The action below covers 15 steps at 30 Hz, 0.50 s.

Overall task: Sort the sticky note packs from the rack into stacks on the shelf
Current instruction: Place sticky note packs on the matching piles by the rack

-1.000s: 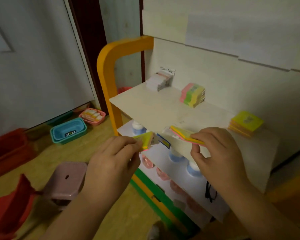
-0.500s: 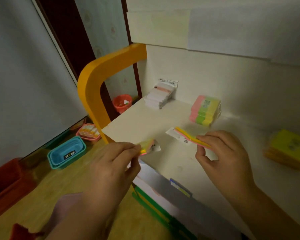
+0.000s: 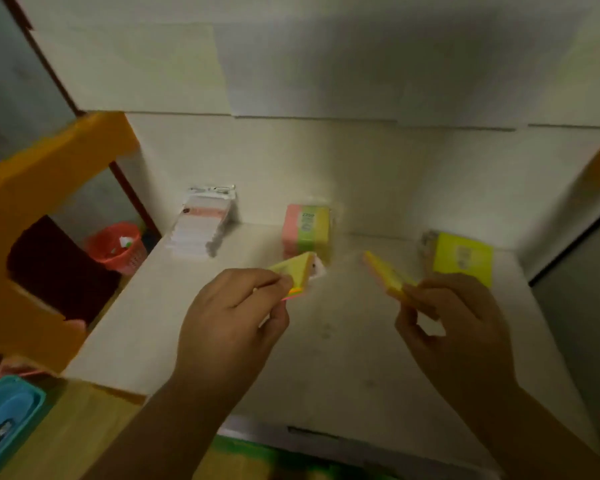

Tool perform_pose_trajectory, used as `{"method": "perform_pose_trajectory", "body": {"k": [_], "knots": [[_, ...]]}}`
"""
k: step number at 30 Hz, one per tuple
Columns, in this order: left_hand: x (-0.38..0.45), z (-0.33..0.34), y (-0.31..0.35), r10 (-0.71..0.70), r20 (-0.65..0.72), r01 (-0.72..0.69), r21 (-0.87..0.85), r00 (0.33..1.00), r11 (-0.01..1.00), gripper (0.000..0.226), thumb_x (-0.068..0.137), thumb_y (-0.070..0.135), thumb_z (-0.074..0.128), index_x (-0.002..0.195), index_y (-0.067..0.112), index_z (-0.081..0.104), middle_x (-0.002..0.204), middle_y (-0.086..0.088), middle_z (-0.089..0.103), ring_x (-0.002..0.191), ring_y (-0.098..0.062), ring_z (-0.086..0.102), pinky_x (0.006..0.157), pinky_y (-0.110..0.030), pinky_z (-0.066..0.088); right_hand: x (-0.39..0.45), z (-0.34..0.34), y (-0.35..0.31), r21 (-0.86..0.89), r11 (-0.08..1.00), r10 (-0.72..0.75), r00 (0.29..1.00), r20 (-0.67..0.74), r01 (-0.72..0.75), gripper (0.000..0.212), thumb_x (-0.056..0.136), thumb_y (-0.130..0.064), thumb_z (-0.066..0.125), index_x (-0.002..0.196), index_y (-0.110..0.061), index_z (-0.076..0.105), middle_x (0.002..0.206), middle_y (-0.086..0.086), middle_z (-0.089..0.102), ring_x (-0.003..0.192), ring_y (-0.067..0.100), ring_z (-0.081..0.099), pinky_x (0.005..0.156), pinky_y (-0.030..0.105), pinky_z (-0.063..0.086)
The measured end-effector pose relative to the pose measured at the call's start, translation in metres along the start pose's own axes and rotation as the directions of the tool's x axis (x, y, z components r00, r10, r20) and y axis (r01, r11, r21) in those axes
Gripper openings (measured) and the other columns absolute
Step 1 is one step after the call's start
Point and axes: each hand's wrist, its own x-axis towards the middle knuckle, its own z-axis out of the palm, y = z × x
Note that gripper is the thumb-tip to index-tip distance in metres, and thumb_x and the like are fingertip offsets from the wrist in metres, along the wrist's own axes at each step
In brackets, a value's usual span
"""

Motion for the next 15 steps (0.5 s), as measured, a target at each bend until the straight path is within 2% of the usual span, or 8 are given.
{"method": "perform_pose_trajectory", "body": {"k": [3,6,9,12,15], "knots": [[0.03,0.028,0.006,0.112,0.011,-0.11,-0.11,0.994,0.988,0.026,0.081,0.016,0.068,0.107,0.014,0.074,0.102,-0.005,0.07,0.089,-0.023,0.061,0.076,-0.035,0.052,-0.011,-0.027,0.002,-0.131,0.99,0.054,0.998,-0.041,-0.058,0.007,0.081,-0.006,0.07,0.085,-0.001,0.073,0.087,0.013,0.068,0.083,0.03,0.062,0.083,0.031,0.047],[0.059,0.059,0.022,0.227,-0.081,-0.239,-0.232,0.971,0.943,0.022,0.082,0.013,0.068,0.103,0.015,0.074,0.096,-0.004,0.068,0.087,-0.024,0.059,0.074,-0.036,0.052,-0.024,-0.054,-0.002,-0.249,0.962,0.105,0.993,-0.045,-0.113,0.006,0.08,-0.005,0.071,0.083,-0.001,0.073,0.085,0.014,0.068,0.08,0.032,0.063,0.08,0.035,0.048],[0.085,0.092,0.048,0.326,-0.157,-0.357,-0.267,0.932,0.895,0.019,0.079,0.012,0.067,0.096,0.017,0.075,0.087,-0.002,0.066,0.085,-0.022,0.055,0.076,-0.036,0.047,-0.041,-0.079,-0.013,-0.348,0.922,0.163,0.985,-0.055,-0.172,0.007,0.08,-0.006,0.07,0.084,-0.001,0.073,0.085,0.014,0.067,0.08,0.032,0.062,0.079,0.033,0.046],[0.104,0.128,0.075,0.475,-0.055,-0.467,-0.318,0.878,0.825,0.016,0.081,0.016,0.063,0.095,0.017,0.071,0.087,-0.005,0.064,0.081,-0.031,0.058,0.067,-0.042,0.05,-0.058,-0.096,-0.026,-0.407,0.888,0.213,0.976,-0.044,-0.213,0.01,0.079,-0.007,0.071,0.086,0.001,0.073,0.087,0.014,0.067,0.081,0.028,0.058,0.08,0.027,0.042],[0.117,0.157,0.095,0.506,0.071,-0.456,-0.337,0.86,0.824,0.02,0.081,0.022,0.058,0.097,0.019,0.07,0.091,-0.004,0.062,0.086,-0.033,0.057,0.07,-0.043,0.05,-0.075,-0.108,-0.034,-0.445,0.854,0.28,0.959,-0.043,-0.269,0.012,0.084,-0.012,0.068,0.087,-0.002,0.073,0.091,0.011,0.067,0.083,0.027,0.058,0.081,0.026,0.041]]}}
